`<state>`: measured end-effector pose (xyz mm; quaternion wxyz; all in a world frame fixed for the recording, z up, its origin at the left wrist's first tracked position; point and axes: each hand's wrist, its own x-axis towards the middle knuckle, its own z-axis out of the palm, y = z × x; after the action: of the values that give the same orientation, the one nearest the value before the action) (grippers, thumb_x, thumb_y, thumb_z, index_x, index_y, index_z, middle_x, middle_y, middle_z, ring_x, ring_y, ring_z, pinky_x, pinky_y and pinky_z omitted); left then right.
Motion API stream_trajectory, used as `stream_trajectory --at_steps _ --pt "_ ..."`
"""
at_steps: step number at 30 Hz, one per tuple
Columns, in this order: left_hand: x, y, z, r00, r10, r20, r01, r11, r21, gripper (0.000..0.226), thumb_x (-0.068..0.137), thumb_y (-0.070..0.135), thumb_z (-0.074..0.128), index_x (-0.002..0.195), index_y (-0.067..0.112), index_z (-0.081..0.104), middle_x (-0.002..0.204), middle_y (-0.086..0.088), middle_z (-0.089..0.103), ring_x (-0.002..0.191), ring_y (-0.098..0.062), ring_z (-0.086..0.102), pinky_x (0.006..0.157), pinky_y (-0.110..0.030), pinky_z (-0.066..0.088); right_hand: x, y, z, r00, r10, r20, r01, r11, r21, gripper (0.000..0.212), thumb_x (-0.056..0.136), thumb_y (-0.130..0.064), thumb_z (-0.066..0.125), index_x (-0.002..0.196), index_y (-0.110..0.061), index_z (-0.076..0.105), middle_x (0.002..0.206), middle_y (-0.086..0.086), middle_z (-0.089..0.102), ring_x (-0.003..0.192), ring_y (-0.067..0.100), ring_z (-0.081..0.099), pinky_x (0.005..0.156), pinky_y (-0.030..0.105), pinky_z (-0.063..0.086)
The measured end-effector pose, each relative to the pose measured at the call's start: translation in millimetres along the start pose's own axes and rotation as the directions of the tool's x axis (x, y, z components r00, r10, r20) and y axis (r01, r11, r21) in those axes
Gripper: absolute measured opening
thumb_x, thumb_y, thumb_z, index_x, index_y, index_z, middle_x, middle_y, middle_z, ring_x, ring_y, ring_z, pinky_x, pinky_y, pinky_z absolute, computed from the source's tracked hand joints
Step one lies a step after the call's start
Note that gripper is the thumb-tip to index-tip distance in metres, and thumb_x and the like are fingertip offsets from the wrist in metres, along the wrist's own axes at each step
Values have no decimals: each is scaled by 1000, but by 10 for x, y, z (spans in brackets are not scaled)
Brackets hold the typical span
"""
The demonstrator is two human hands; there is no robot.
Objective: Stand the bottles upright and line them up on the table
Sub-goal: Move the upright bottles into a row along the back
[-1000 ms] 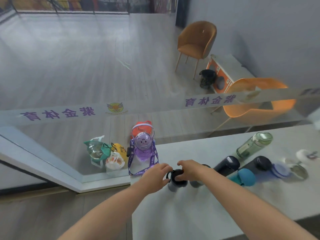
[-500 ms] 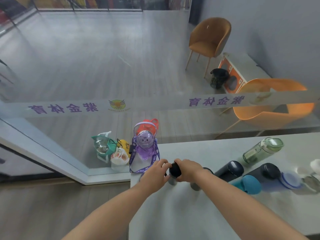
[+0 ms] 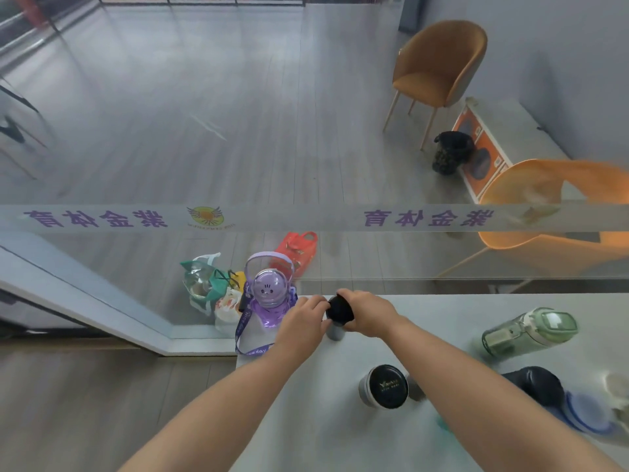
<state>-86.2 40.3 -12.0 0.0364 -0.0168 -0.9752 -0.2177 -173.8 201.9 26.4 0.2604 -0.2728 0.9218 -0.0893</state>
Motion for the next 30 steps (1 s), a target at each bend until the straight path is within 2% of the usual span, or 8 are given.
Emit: stream_trajectory --at_steps 3,9,17,21,24,27,28,30 --pt "191 7 22 999 -35 -22 35 999 -2 31 80 23 78 108 12 67 114 0 66 95 -26 58 71 -36 52 142 115 -90 999 -11 -40 12 999 32 66 80 -43 75 137 -25 45 127 2 62 111 28 61 88 43 55" --pt "407 -32 21 998 -62 -32 62 998 -8 32 83 21 76 111 10 67 118 -2 66 103 -29 57 77 -41 53 375 225 -199 999 -30 -45 34 996 86 65 78 -40 79 134 -28 48 126 -2 65 110 25 62 87 41 55" --pt "347 -60 -13 996 -80 -49 80 997 -7 31 80 20 78 107 8 68 115 -2 67 97 -30 59 75 -41 54 441 222 -135 999 -33 -35 36 995 96 69 76 -40 80 135 -33 46 125 -4 65 109 24 62 82 37 55" --pt "311 -32 -48 996 -92 -23 92 996 -3 33 82 21 78 111 9 67 118 -1 66 100 -28 58 77 -39 54 434 218 -123 999 -47 -23 49 996 75 70 76 -43 80 136 -34 45 129 -6 63 113 23 61 86 38 55" --pt "267 31 -71 995 -99 -11 99 995 1 40 83 22 76 119 10 63 122 -2 63 103 -27 55 82 -39 53 395 234 -118 999 -50 20 49 996 70 86 78 -48 77 149 -34 31 143 -5 54 124 24 56 94 41 53" --pt "175 128 -80 991 -111 -78 110 994 -22 40 83 19 76 120 11 62 119 -4 63 100 -27 56 81 -40 52 281 298 -179 997 -40 63 35 997 72 101 81 -46 75 159 -31 12 150 -1 46 132 27 51 100 42 50" --pt "128 175 -87 989 -114 -95 111 993 -36 35 84 17 75 117 11 63 114 -4 65 97 -27 58 80 -40 52 225 329 -212 998 -34 49 30 997 68 95 84 -44 74 158 -29 17 150 1 48 132 27 52 100 42 49" --pt "37 298 -119 991 -115 -68 110 992 -68 19 87 15 70 106 13 65 98 -6 68 88 -28 60 73 -41 50 82 410 -302 1000 -17 21 16 998 64 67 90 -39 69 149 -23 41 142 4 58 127 29 56 100 43 49"
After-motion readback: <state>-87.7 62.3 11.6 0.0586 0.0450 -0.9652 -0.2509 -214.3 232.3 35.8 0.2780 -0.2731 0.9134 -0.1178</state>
